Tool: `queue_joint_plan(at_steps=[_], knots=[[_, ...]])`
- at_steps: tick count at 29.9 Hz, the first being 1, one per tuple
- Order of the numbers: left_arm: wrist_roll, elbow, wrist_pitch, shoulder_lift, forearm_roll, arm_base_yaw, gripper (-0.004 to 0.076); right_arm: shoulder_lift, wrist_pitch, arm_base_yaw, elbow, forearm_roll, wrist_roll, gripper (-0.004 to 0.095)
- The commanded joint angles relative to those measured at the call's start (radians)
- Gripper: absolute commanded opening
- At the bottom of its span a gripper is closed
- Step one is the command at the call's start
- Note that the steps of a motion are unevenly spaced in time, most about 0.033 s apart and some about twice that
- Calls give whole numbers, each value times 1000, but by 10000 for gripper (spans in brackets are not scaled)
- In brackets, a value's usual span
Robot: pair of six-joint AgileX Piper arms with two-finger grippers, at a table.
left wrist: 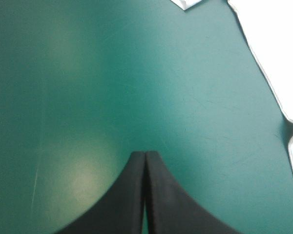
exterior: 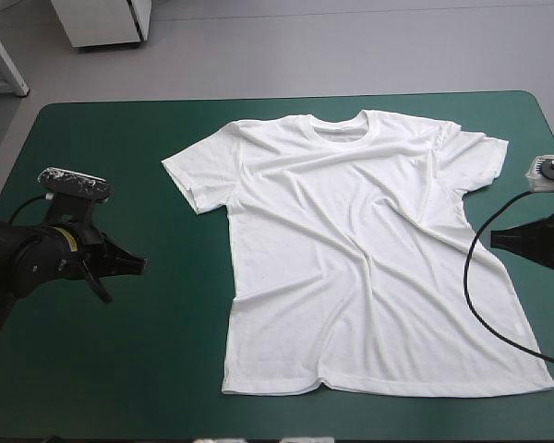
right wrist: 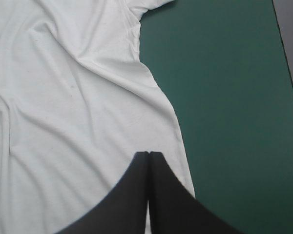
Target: Fold the cloth
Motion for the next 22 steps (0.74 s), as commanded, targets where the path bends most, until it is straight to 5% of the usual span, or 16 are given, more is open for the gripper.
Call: queue_joint_plan(at_steps=[1,10,22], knots=[[-4,-26,33,-12,-5,-4,-9,-8,-8,-5,-24,1,-9,-17],[-4,-65,33,27,-56,-4,-9,1,-8,-5,-26,22,23,-17],[32,-529,33,396,-100,-4,0,33,-8,-5,-30,29,23,-17]])
